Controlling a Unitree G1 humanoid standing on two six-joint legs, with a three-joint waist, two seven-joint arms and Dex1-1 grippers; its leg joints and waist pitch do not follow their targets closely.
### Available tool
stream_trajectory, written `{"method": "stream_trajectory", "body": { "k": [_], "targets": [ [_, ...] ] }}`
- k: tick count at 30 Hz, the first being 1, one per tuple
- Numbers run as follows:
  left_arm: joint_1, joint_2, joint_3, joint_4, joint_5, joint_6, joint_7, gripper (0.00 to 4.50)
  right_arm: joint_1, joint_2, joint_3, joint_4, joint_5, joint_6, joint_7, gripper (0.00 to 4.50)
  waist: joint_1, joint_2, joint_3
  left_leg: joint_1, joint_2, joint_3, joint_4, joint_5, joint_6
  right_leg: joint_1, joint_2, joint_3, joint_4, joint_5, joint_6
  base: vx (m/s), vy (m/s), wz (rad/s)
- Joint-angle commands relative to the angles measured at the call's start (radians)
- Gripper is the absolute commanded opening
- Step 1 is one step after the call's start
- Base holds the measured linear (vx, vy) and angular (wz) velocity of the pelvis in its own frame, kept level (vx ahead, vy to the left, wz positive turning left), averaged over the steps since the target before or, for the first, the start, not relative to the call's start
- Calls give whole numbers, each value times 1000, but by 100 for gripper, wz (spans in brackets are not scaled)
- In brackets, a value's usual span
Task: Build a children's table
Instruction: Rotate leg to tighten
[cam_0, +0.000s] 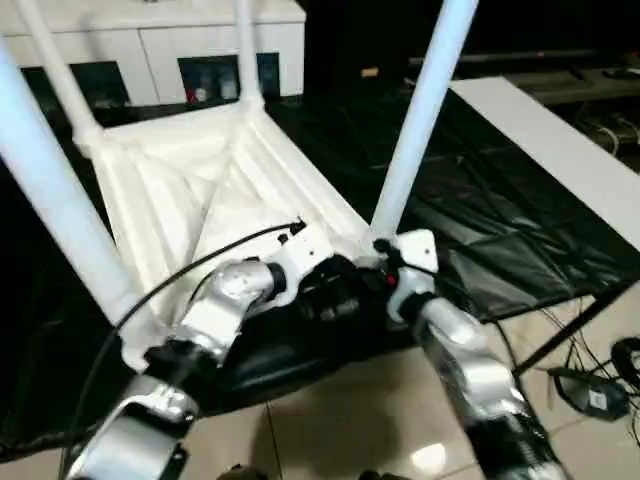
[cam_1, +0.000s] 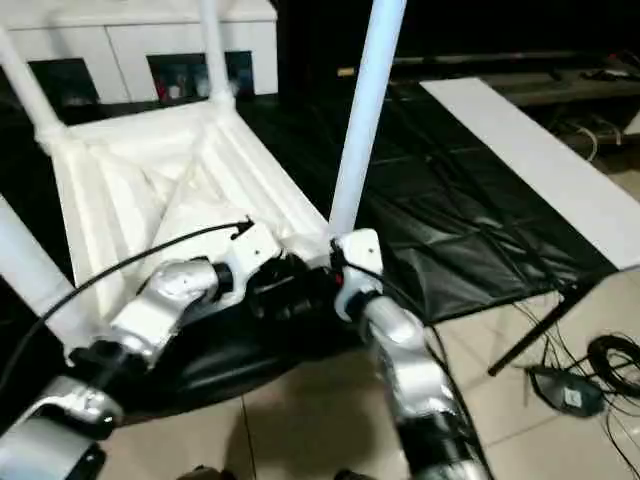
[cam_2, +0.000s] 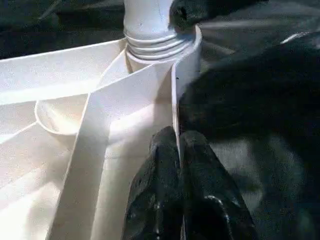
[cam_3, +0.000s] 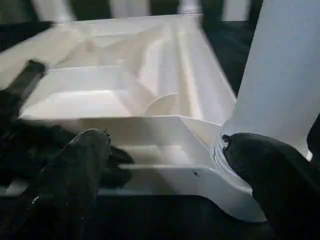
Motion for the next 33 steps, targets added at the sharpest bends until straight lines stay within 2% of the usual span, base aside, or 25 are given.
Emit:
{"method": "stream_trajectory", "body": {
  "k": [1, 2, 3, 4, 5, 7, 8, 9, 11, 12, 14, 17, 18, 19, 20, 23, 25, 26, 27, 29, 31, 33],
  "targets": [
    [38, 42, -38, -9, 8, -2, -111, 0, -2, -74, -71, -61, 20, 10, 18, 442, 3, -3, -66, 30, 68, -27, -83, -348, 14, 35, -60, 45, -55, -272, -172, 0, 0, 0],
    [43, 82, -43, -11, 8, 3, -158, 0, 32, -140, -39, -105, 46, 34, 130, 442, 5, -1, -68, 26, 69, -26, -82, -317, 19, 40, -59, 45, -50, -241, -177, 0, 0, 0],
    [43, 85, -44, -11, 8, 3, -161, 0, 35, -144, -37, -108, 48, 37, 138, 442, 7, -2, -69, 25, 69, -26, -81, -300, 25, 43, -58, 44, -46, -222, -178, 51, -5, 2],
    [44, 120, -46, -16, 5, -2, -206, 0, 67, -204, -15, -153, 76, 73, 248, 442, 8, -2, -70, 28, 69, -21, -76, -279, 37, 39, -58, 45, -43, -188, -188, 51, -5, 2],
    [44, 131, -45, -19, 2, 0, -221, 0, 75, -226, -10, -162, 77, 76, 278, 442, 13, -3, -72, 27, 68, -21, -72, -250, 51, 46, -57, 44, -39, -158, -193, 55, -9, 5],
    [42, 159, -44, -30, -9, 9, -263, 0, 74, -263, -18, -159, 66, 59, 307, 442, 12, -5, -69, 25, 64, -19, -69, -238, 62, 44, -58, 45, -39, -164, -207, 0, 0, 0],
    [40, 168, -46, -32, -10, 11, -274, 0, 67, -271, -28, -156, 69, 60, 308, 442, 11, -13, -69, 24, 64, -18, -68, -252, 57, 42, -60, 46, -42, -205, -206, 0, 0, 0],
    [40, 170, -46, -32, -10, 11, -276, 0, 66, -272, -30, -156, 70, 60, 308, 442, 11, -12, -67, 21, 63, -20, -69, -260, 52, 43, -61, 45, -42, -232, -202, 0, 0, 0],
    [36, 187, -51, -33, -8, 15, -293, 0, 57, -291, -41, -158, 76, 62, 311, 442, 10, -13, -64, 27, 67, -23, -73, -323, 19, 38, -62, 43, -53, -357, -175, 0, 0, 0],
    [35, 194, -52, -33, -7, 15, -299, 0, 53, -299, -47, -157, 78, 62, 310, 442, 11, -12, -65, 30, 67, -24, -72, -332, 12, 36, -62, 43, -54, -372, -170, 0, 0, 0],
    [36, 204, -53, -39, -12, 18, -317, 0, 43, -311, -53, -149, 82, 60, 310, 442, 9, -8, -64, 29, 68, -26, -76, -341, -5, 38, -59, 42, -54, -379, -162, 0, 0, 0],
    [50, 223, -63, -86, -43, 31, -391, 0, 25, -329, -46, -125, 87, 59, 338, 442, 4, -10, -64, 26, 68, -29, -79, -353, -12, 40, -58, 40, -52, -380, -161, 0, 0, 0],
    [55, 224, -68, -104, -56, 35, -416, 0, 21, -331, -35, -115, 89, 59, 359, 442, 5, 0, -64, 29, 68, -29, -79, -359, -15, 39, -58, 41, -52, -377, -162, 0, 0, 0],
    [58, 223, -71, -115, -64, 38, -431, 0, 18, -332, -28, -108, 88, 57, 372, 442, 3, -3, -63, 34, 69, -27, -78, -378, -18, 34, -55, 41, -54, -368, -172, 0, 0, 0],
    [62, 221, -76, -129, -73, 43, -448, 0, 13, -330, -17, -94, 81, 48, 392, 442, 3, -5, -63, 34, 68, -28, -78, -390, -19, 36, -57, 41, -53, -372, -179, 0, 0, 0],
    [68, 215, -93, -156, -79, 54, -473, 0, 0, -322, 7, -56, 73, 31, 436, 442, 11, -6, -65, 46, 70, -22, -75, -387, -19, 28, -54, 44, -53, -333, -202, 0, 0, 0],
    [68, 213, -99, -157, -73, 52, -472, 0, -6, -321, 16, -41, 78, 26, 454, 442, 14, -7, -66, 44, 70, -21, -75, -377, -15, 32, -56, 44, -49, -320, -210, 0, 0, 0],
    [67, 211, -101, -159, -69, 53, -471, 0, -11, -322, 23, -28, 85, 22, 467, 442, 14, -11, -66, 41, 71, -22, -75, -370, -12, 35, -56, 44, -48, -319, -209, 0, 0, 0],
    [65, 211, -102, -158, -63, 52, -470, 0, -19, -325, 32, -6, 90, 13, 487, 442, 17, -8, -66, 38, 72, -23, -77, -356, -10, 39, -57, 44, -46, -316, -206, 0, 0, 0],
    [63, 214, -101, -161, -60, 55, -474, 0, -30, -324, 33, 28, 84, 1, 507, 442, 19, -9, -68, 37, 71, -23, -75, -338, -9, 41, -58, 43, -44, -306, -203, 0, 0, 0],
    [61, 216, -100, -161, -59, 56, -476, 0, -42, -321, 30, 53, 78, -7, 511, 413, 21, -14, -69, 35, 70, -23, -75, -328, -7, 43, -59, 43, -43, -304, -202, 0, 0, 0],
    [60, 218, -99, -162, -58, 59, -477, 0, -55, -319, 30, 75, 74, -16, 514, 413, 23, -12, -68, 35, 70, -23, -74, -322, -7, 43, -59, 43, -44, -309, -200, 0, 0, 0]
  ]
}}
